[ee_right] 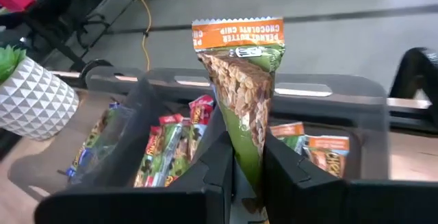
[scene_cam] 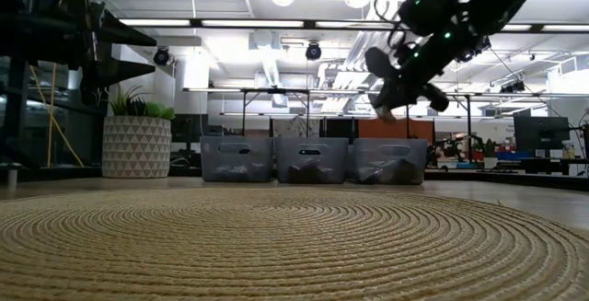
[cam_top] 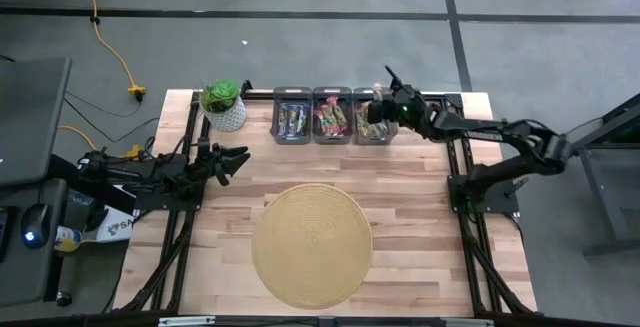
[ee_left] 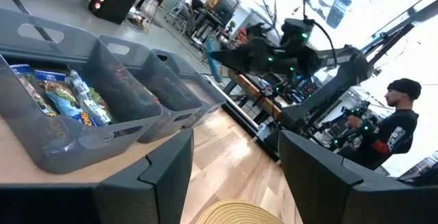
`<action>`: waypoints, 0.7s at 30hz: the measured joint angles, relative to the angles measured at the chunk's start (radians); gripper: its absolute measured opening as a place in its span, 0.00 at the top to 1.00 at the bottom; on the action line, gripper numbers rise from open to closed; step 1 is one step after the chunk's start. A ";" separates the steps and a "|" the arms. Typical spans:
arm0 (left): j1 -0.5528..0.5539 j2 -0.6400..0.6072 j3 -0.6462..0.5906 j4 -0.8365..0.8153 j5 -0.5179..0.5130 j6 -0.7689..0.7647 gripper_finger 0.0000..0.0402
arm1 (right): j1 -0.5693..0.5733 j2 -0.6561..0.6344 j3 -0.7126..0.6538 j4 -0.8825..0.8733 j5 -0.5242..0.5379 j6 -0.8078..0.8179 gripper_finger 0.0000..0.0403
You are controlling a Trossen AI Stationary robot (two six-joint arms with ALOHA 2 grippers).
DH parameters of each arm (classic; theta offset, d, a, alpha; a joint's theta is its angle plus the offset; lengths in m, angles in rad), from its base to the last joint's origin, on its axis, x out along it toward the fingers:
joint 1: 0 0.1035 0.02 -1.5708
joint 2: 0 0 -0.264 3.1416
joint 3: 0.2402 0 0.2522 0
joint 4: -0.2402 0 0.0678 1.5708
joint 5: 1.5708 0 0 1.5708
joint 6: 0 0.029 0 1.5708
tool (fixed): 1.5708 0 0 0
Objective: Pick and place Granola Bars by type
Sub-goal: Put the yellow granola bar into the right black bin
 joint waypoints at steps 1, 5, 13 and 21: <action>0.000 0.000 0.000 0.000 0.000 0.000 0.47 | -0.014 0.024 0.015 -0.001 -0.022 -0.002 0.89; 0.000 0.000 0.000 0.000 0.000 0.000 0.47 | -0.047 0.132 0.108 -0.052 -0.099 -0.027 0.89; 0.000 0.000 0.000 0.000 0.000 0.000 0.47 | -0.049 0.333 0.414 -0.406 -0.107 -0.181 0.89; 0.000 0.000 0.000 0.000 0.000 0.000 0.47 | -0.058 0.422 0.565 -0.606 -0.075 -0.109 0.88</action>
